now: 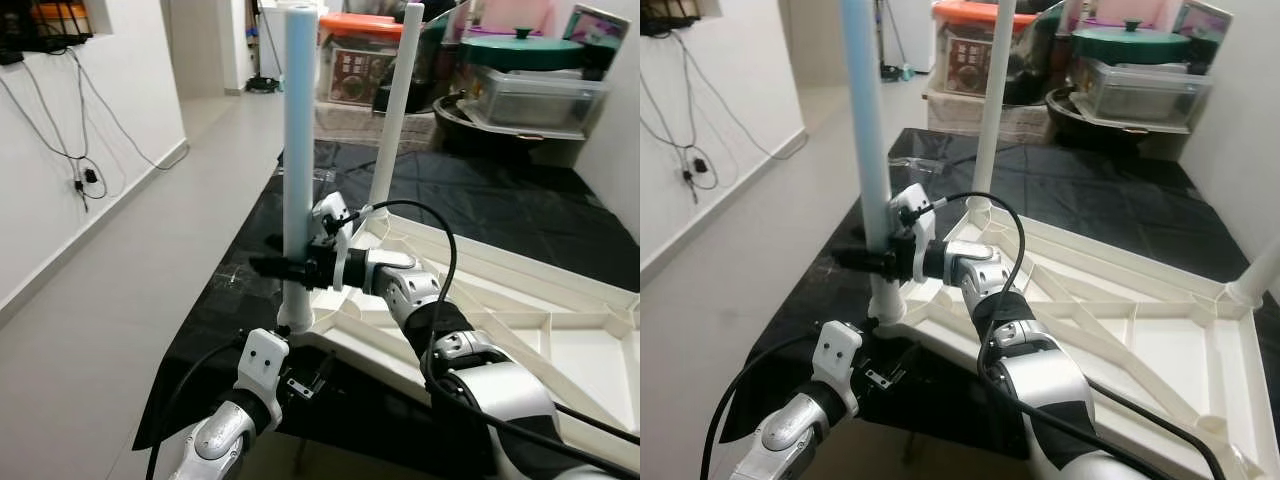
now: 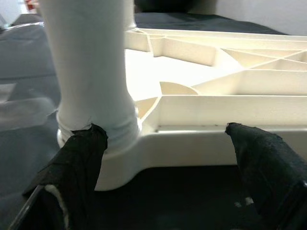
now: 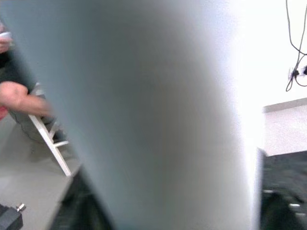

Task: Building children table

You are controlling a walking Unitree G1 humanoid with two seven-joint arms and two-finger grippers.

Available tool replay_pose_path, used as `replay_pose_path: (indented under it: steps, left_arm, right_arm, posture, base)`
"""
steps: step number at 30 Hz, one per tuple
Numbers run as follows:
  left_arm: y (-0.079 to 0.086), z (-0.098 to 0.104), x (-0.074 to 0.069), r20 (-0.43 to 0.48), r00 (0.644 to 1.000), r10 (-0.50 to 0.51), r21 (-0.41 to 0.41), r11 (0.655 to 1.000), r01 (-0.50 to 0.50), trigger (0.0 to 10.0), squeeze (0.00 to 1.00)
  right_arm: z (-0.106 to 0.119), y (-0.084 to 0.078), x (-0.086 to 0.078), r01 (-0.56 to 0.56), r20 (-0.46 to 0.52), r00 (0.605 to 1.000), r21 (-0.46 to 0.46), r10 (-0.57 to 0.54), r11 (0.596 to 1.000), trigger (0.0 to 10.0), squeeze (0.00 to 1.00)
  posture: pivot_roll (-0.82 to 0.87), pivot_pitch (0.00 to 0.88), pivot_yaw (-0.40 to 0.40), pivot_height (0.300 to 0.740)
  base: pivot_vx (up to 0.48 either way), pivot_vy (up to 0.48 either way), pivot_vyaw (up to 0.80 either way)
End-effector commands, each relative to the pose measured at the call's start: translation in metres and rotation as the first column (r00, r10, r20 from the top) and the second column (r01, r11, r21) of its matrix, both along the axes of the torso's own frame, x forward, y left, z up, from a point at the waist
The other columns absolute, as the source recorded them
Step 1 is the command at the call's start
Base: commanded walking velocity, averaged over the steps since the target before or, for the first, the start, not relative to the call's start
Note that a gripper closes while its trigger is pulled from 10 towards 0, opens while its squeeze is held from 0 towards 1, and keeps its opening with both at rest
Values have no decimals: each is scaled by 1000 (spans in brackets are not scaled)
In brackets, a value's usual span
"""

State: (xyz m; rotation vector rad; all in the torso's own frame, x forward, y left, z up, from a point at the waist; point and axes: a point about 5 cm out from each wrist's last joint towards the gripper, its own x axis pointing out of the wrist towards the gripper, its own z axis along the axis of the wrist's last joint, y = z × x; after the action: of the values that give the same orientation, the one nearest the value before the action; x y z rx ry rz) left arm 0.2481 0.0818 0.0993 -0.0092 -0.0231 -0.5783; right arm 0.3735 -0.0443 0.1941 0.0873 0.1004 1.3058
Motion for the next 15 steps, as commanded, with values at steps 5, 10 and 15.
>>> replay_pose_path:
  steps: [5, 10, 15]
  left_arm:
    - [-1, -2, -2, -9, 1000, 1, 6, 1000, -1, 10000, 0]
    - [-1, -3, -2, -13, 1000, -2, 5, 1000, 2, 10000, 0]
    - [-1, -3, -2, -17, 1000, -10, 3, 1000, 10, 10000, 0]
  right_arm:
    - [-3, 6, 14, 339, 52, 940, -25, -337, 940, 0, 0]
    - [-9, -27, 29, 734, 26, 679, -29, -733, 679, 0, 0]
    - [-23, -85, 24, 996, 29, 85, -21, -996, 84, 0, 0]
  posture:
    - [156, 0, -99, 740]
    - [145, 0, -90, 740]
    - [134, 0, -79, 740]
  base:
    - [0, 0, 0]
    - [0, 0, 0]
    - [0, 0, 0]
